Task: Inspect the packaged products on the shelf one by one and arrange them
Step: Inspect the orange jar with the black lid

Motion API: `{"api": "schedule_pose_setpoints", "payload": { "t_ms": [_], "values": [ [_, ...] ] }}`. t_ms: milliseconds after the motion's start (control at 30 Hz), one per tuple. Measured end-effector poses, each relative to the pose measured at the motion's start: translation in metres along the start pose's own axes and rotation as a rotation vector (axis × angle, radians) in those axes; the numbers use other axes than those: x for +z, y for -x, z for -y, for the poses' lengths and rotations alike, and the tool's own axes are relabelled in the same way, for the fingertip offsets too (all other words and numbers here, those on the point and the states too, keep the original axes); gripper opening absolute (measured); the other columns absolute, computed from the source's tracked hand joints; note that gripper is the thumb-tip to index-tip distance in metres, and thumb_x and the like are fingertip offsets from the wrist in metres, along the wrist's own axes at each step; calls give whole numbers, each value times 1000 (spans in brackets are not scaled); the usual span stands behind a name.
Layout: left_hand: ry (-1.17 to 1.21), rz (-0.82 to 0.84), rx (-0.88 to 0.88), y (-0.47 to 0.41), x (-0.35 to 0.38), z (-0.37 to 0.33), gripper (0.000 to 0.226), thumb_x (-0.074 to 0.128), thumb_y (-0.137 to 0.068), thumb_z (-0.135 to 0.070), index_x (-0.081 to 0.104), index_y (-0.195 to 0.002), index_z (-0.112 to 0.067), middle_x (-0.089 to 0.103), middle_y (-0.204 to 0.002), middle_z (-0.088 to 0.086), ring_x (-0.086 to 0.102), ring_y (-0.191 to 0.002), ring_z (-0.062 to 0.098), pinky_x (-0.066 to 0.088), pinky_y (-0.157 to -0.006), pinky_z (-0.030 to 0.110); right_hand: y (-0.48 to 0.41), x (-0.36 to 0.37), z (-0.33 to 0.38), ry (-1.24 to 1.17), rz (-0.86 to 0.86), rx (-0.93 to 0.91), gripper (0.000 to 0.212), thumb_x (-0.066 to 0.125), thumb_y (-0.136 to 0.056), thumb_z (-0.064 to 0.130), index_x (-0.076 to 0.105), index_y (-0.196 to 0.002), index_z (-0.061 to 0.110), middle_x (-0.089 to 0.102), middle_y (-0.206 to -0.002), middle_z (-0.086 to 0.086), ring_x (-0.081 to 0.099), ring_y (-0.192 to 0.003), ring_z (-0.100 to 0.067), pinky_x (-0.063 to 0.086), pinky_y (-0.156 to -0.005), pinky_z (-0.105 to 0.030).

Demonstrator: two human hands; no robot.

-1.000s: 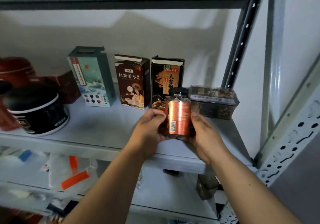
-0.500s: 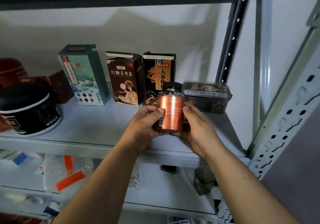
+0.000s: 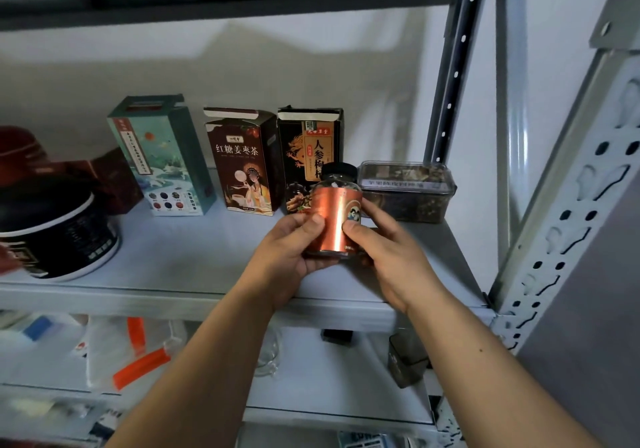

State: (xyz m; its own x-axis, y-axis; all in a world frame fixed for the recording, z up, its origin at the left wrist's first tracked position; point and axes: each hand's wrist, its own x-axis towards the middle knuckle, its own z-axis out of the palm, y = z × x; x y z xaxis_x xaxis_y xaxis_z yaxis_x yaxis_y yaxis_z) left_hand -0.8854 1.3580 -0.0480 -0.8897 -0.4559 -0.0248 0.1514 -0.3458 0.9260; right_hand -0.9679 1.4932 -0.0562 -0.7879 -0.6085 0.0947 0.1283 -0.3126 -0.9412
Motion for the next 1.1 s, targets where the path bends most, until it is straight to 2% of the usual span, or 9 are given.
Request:
{"api": "schedule_pose_setpoints", "payload": {
  "t_ms": [100,233,367,467,567,633,700,867,1100],
  "values": [
    [-1,9,-11,0,0,1,31,67,-93,-18,58,-118,-1,72,-108,22,74,-92,31,64,-75,42,0,1,1,-18,-10,13,62,83,-69,29,66,-128,34,76,-112,-17,75,-101,-25,56,-100,-45],
    [22,-18,-37,-4,-3,1,18,48,-103,-14,57,-118,-8,70,-109,21,72,-94,33,64,-71,43,-3,0,0,-10,15,5,50,69,-93,11,63,-138,29,79,-108,-10,73,-100,-23,54,-103,-48],
    [10,-23,-53,-7,-1,1,16,39,-106,-9,53,-114,-13,68,-112,20,70,-97,32,64,-74,46,0,-1,-1,72,27,-40,56,59,-97,-1,61,-136,40,79,-105,-11,72,-99,-24,50,-108,-52],
    [1,-1,-40,-7,-2,3,14,46,-105,-9,53,-116,-12,67,-117,21,70,-104,35,62,-82,50,0,-2,-3,87,14,-56,58,60,-94,-3,63,-133,42,78,-105,-13,72,-98,-25,52,-106,-52],
    [11,39,-29,-7,-6,4,44,69,-91,-11,52,-131,-4,66,-126,25,69,-112,39,60,-88,53,-1,-4,-6,129,-5,-65,62,74,-79,13,63,-132,42,75,-106,-9,73,-101,-24,58,-97,-46],
    [-7,84,-32,-6,-6,4,52,74,-84,-14,56,-131,-7,69,-123,23,70,-110,37,60,-88,51,-2,-6,-7,125,-19,-48,62,79,-79,10,63,-133,36,71,-107,-10,73,-100,-23,61,-90,-43],
    [-7,67,-39,-5,-5,3,40,70,-90,-13,57,-128,-9,69,-121,22,72,-105,34,61,-85,49,-1,-7,-6,117,-16,-43,54,78,-85,3,66,-127,34,68,-102,-9,72,-95,-20,61,-89,-41],
    [52,-7,-88,-5,-2,1,25,44,-107,-24,53,-127,-13,64,-124,30,71,-97,42,62,-60,39,-2,-4,-5,39,-19,-64,43,67,-93,0,70,-122,32,76,-97,-6,69,-97,-30,50,-105,-58],
    [57,21,-101,-5,-2,0,22,38,-108,-18,54,-123,-15,64,-125,26,68,-108,44,64,-65,41,1,-2,-1,37,2,-80,48,57,-96,-6,67,-123,32,78,-91,6,69,-90,-19,51,-101,-49]
  ]
}}
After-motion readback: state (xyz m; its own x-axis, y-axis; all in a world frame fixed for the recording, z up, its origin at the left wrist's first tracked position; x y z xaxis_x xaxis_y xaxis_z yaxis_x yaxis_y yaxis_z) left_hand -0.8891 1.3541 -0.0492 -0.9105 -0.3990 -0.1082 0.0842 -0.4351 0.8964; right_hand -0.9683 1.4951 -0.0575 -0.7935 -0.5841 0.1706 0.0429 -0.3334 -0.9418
